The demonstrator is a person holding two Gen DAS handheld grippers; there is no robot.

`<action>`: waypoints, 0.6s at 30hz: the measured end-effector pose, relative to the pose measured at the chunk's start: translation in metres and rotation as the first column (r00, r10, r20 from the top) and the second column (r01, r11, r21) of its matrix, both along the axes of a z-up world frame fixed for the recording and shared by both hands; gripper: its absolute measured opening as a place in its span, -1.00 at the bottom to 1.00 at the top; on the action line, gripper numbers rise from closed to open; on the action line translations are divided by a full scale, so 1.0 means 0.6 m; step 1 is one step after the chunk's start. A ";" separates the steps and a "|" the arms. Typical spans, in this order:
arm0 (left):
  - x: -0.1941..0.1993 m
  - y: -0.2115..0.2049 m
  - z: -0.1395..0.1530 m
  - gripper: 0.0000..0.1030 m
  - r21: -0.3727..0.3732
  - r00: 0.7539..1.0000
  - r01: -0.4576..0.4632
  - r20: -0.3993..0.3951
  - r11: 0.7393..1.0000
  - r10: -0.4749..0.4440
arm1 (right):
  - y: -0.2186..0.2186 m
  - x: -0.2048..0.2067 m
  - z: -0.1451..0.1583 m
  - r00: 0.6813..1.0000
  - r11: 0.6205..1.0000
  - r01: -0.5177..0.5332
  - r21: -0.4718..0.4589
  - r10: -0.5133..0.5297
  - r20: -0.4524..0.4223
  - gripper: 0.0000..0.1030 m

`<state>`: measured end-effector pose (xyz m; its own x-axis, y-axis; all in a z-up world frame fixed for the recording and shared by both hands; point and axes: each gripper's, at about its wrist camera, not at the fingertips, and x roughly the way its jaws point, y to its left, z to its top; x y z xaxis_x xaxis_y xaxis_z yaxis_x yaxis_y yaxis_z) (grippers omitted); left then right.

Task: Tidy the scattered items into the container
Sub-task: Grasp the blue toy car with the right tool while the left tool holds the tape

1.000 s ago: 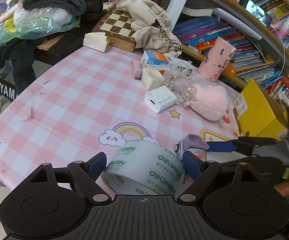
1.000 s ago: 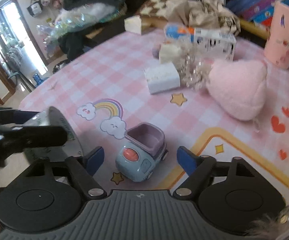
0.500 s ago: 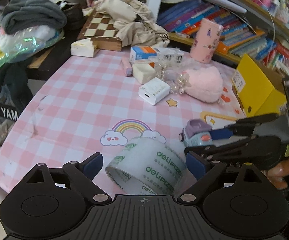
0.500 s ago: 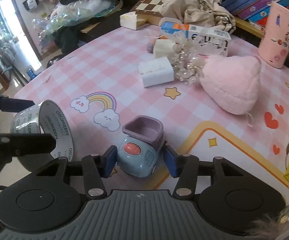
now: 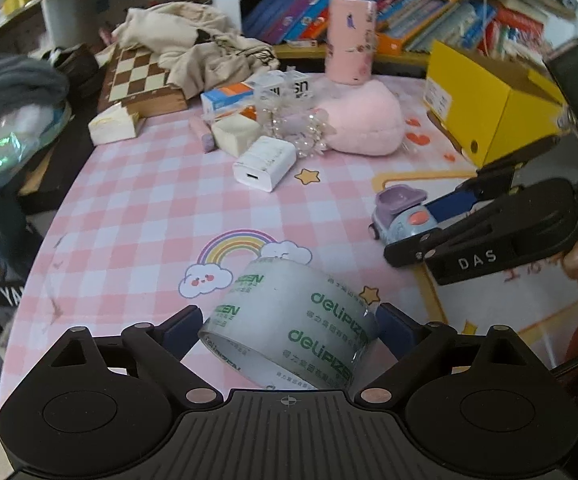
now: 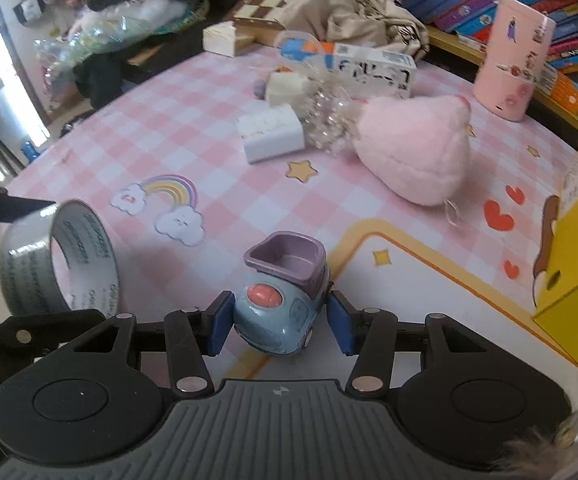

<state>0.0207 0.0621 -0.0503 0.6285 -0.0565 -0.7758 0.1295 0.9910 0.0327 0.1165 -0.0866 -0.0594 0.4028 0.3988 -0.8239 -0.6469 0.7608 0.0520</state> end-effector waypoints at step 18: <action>0.005 0.017 -0.015 0.84 -0.052 1.000 0.005 -0.009 0.999 -0.006 | 0.011 0.013 -0.008 0.999 0.999 0.038 -0.019 -0.038 0.002 -0.08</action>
<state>0.0237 0.0725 -0.0593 0.6208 -0.1004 -0.7775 0.1348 0.9907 -0.0202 0.1243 -0.0800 -0.0643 0.4187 0.3677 -0.8303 -0.6175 0.7857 0.0366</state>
